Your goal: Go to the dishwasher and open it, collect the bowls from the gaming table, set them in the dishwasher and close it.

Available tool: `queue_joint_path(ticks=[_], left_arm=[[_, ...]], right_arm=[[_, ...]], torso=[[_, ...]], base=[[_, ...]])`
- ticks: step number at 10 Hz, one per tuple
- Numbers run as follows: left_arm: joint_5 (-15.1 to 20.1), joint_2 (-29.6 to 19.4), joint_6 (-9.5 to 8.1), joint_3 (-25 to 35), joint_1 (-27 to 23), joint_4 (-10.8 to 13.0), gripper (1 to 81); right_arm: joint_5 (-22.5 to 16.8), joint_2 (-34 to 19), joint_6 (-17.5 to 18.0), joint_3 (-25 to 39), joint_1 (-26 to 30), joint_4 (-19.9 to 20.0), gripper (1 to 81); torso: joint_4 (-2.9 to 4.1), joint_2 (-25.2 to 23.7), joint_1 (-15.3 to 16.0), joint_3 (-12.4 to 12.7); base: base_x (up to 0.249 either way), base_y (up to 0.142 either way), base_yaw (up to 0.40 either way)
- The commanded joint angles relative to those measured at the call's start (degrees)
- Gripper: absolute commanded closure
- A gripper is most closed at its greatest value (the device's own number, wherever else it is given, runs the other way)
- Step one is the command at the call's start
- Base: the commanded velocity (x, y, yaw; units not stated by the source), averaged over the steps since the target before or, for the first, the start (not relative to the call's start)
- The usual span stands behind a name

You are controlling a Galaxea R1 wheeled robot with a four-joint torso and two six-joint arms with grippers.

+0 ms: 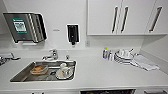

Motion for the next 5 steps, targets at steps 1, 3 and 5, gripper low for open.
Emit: queue_joint_path(ticks=[1,3,5], left_arm=[[4.98,0.24,0.21,0.29,-1.62,-0.02,1.0],[4.98,0.24,0.21,0.29,-1.62,0.07,1.0],[4.81,-0.20,0.74,0.12,-2.06,0.16,1.0]], right_arm=[[-6.07,-6.20,-0.58,13.80,16.65,8.13,1.0],[-6.16,-8.59,-0.94,16.74,19.21,8.04,1.0],[-6.33,-9.03,-5.07,16.66,17.90,4.00,1.0]], torso=[[0.00,0.02,0.00,0.00],[0.00,0.00,0.02,0.00],[0.00,0.00,0.06,0.00]], base=[[0.000,0.000,0.000],[0.000,0.000,0.000],[0.000,0.000,0.000]])
